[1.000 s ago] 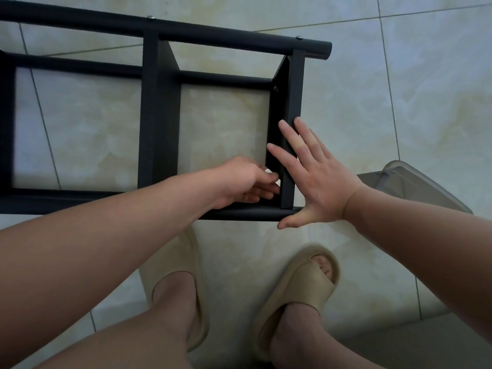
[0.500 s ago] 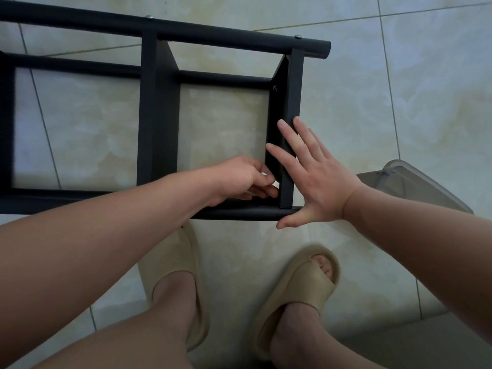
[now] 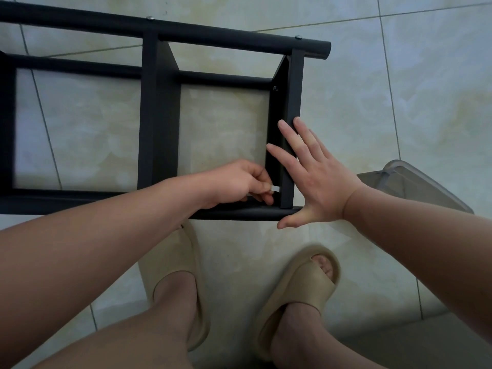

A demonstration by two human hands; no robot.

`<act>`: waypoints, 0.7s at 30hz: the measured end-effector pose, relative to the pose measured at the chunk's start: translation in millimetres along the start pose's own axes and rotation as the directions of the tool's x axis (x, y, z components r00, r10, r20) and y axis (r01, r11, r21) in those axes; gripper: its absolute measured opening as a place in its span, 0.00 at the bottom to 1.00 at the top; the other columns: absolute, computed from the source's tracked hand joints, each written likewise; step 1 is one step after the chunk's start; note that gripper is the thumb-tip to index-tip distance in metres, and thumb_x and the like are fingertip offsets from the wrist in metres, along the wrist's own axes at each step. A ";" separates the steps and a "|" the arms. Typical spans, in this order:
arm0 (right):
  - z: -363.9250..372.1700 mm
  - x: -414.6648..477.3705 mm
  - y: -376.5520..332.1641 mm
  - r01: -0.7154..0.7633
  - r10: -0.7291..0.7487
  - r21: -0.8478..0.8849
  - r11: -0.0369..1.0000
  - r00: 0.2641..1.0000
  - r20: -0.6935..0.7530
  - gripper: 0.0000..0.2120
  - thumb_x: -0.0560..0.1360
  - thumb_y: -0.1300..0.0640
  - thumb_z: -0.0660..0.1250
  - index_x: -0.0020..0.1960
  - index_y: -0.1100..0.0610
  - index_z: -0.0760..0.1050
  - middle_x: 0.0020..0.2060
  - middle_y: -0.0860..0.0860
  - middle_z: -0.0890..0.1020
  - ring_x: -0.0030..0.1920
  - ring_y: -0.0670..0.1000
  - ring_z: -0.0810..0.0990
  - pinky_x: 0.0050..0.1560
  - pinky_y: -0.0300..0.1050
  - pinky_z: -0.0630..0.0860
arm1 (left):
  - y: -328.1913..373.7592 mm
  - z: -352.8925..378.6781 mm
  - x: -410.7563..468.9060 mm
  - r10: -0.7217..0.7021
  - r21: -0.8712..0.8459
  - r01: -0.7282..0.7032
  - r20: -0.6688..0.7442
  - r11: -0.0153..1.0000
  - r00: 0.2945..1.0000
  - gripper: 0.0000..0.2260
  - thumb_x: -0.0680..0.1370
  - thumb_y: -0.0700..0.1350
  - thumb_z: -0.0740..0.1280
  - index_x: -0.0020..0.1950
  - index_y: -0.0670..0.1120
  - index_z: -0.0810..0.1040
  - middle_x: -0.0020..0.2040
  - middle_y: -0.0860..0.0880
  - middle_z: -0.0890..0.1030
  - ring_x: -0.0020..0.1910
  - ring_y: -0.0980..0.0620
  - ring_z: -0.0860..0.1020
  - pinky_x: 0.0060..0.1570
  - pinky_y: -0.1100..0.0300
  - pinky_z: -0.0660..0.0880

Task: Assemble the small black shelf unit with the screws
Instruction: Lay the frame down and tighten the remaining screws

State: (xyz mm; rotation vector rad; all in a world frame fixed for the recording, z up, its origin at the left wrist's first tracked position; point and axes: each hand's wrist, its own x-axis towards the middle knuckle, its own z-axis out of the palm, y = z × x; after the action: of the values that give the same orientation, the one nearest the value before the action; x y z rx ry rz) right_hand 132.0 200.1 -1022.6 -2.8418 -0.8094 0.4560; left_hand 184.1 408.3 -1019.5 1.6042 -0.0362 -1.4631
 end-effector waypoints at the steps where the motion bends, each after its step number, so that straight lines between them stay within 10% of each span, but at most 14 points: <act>1: -0.1 0.1 -0.3 -0.001 0.001 0.002 1.000 1.000 0.000 0.62 0.64 0.16 0.56 0.81 0.60 0.54 0.81 0.65 0.49 0.81 0.67 0.43 0.77 0.69 0.54 | -1.0 -0.3 0.0 0.004 0.005 -0.004 0.005 1.000 1.000 0.06 0.82 0.39 0.64 0.47 0.46 0.78 0.39 0.53 0.85 0.40 0.59 0.80 0.45 0.58 0.71; 10: -2.0 0.5 -1.1 -0.004 0.004 0.007 1.000 1.000 0.012 0.62 0.64 0.16 0.56 0.81 0.61 0.55 0.80 0.65 0.49 0.80 0.68 0.44 0.77 0.69 0.53 | -4.9 0.0 2.0 0.090 0.125 -0.091 0.013 0.988 0.996 0.04 0.81 0.36 0.66 0.47 0.41 0.79 0.39 0.51 0.83 0.29 0.67 0.76 0.32 0.75 0.68; 21: -2.5 0.1 -1.1 -0.007 0.007 0.010 1.000 0.999 0.034 0.62 0.64 0.16 0.57 0.81 0.61 0.56 0.80 0.66 0.49 0.80 0.68 0.44 0.77 0.70 0.54 | -8.9 0.1 5.8 0.063 0.229 -0.077 0.065 0.970 0.996 0.09 0.79 0.41 0.70 0.39 0.48 0.78 0.27 0.58 0.73 0.28 0.60 0.68 0.35 0.62 0.66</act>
State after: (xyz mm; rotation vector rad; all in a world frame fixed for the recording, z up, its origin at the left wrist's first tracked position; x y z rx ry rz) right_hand 132.3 201.0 -1020.0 -2.8354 -0.8010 0.5090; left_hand 181.0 409.9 -1029.5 1.7274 -0.3039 -1.4926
